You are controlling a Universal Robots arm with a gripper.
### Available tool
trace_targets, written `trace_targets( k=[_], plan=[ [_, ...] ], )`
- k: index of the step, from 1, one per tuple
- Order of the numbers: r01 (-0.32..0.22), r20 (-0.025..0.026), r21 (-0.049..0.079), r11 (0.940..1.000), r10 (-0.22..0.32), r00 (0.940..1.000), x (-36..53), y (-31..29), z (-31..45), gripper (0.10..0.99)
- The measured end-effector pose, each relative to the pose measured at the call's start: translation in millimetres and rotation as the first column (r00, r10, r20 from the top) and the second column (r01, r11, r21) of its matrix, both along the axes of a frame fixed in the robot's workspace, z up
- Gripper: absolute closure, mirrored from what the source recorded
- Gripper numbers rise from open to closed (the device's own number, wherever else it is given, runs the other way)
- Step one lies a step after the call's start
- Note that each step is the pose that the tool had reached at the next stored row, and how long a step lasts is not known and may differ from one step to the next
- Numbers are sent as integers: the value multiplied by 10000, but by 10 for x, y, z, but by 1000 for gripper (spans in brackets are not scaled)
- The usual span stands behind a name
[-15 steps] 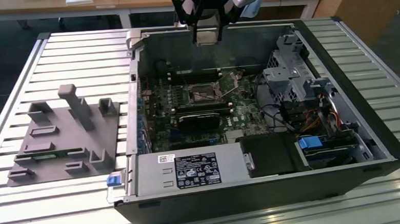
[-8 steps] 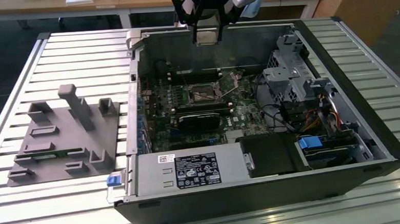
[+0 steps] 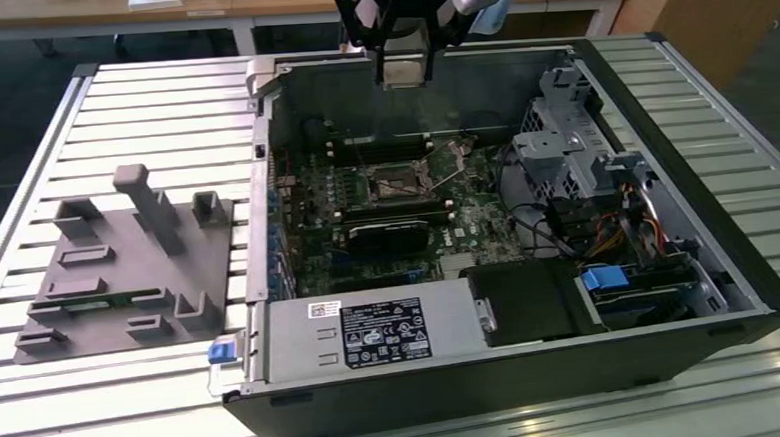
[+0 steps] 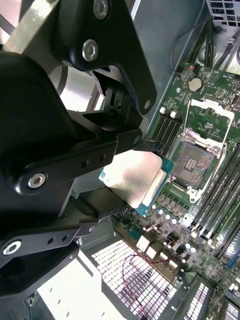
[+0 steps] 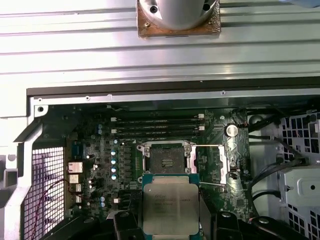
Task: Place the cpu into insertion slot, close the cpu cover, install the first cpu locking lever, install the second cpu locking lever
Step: 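Place the cpu into insertion slot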
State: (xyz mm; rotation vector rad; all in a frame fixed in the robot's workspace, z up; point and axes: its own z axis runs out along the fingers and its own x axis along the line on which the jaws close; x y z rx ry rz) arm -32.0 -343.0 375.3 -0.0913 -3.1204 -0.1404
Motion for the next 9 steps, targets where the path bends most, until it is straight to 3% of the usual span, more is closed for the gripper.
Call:
trace_targets(
  k=[9],
  plan=[
    [91, 0, 0, 10000, -91, 10000, 0, 0, 0, 549]
  ],
)
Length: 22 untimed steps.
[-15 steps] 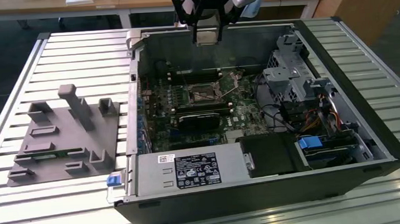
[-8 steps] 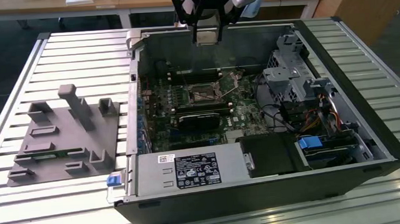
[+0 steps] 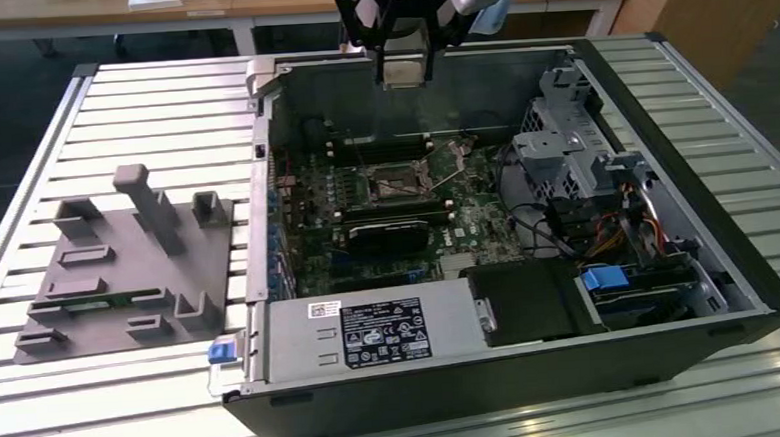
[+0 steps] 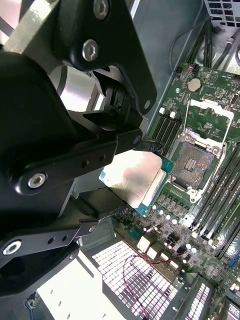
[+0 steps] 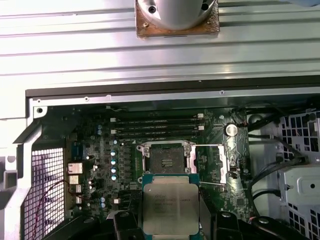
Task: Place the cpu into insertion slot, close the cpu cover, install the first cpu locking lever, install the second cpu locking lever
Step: 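Place the cpu into insertion slot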
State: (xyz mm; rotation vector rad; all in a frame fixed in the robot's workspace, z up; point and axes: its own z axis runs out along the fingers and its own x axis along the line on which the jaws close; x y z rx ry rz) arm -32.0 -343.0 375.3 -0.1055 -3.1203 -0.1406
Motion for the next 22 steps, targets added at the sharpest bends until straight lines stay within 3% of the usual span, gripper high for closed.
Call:
trace_targets(
  k=[22],
  plan=[
    [193, 0, 0, 9998, -193, 9998, 0, 0, 0, 549]
  ],
)
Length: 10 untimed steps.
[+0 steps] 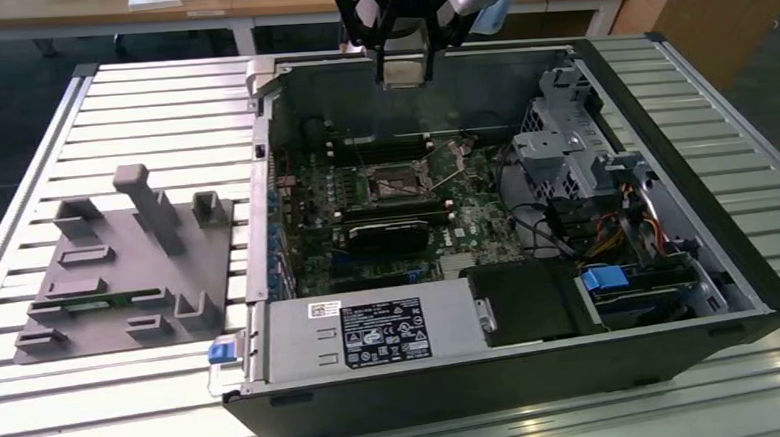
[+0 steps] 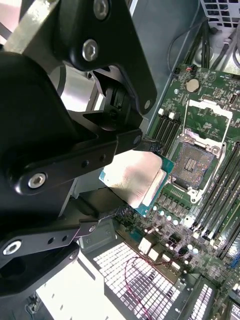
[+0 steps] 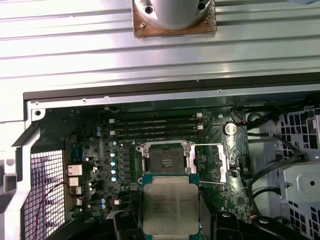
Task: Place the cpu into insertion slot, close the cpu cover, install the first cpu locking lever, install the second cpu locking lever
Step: 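Place the cpu into insertion slot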
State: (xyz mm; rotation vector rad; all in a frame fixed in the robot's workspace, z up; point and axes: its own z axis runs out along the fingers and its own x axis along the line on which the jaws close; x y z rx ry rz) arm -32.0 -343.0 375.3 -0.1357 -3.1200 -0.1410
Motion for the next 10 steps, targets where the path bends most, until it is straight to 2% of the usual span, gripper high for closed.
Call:
trace_targets(
  k=[10],
  plan=[
    [86, 0, 0, 10000, -86, 10000, 0, 0, 0, 549]
  ],
)
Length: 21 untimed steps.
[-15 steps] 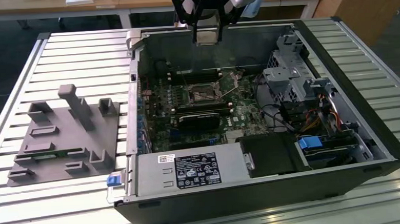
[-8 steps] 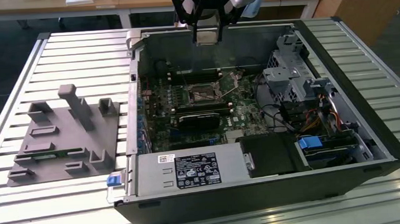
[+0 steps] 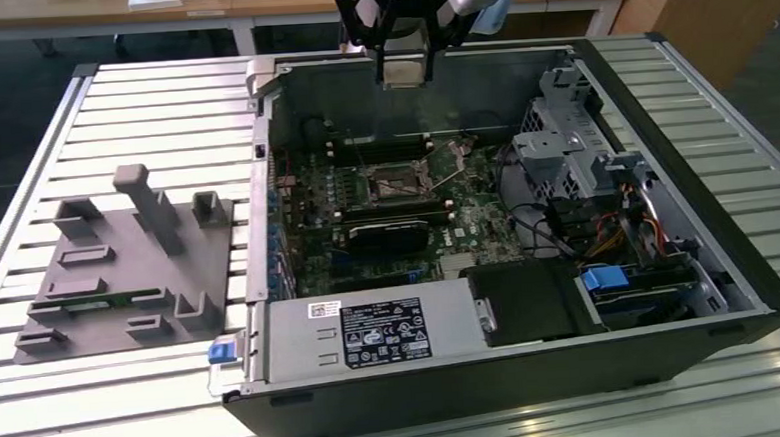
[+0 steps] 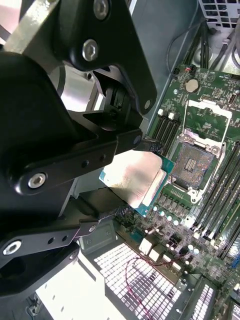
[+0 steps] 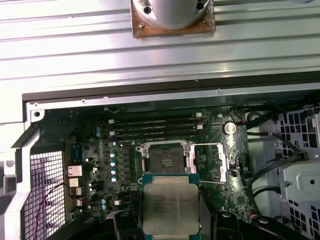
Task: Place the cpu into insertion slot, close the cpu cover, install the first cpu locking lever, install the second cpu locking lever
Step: 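Place the cpu into insertion slot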
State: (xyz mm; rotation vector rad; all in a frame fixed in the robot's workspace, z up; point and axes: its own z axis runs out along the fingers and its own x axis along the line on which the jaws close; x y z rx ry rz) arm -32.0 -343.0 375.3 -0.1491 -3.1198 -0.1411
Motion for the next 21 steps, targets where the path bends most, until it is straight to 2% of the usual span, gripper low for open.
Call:
trace_targets(
  k=[13, 21],
  plan=[
    [129, 0, -1, 9999, -129, 9999, 0, 0, 0, 549],
    [390, 0, 0, 9992, -390, 9992, -1, 0, -4, 549]
  ],
)
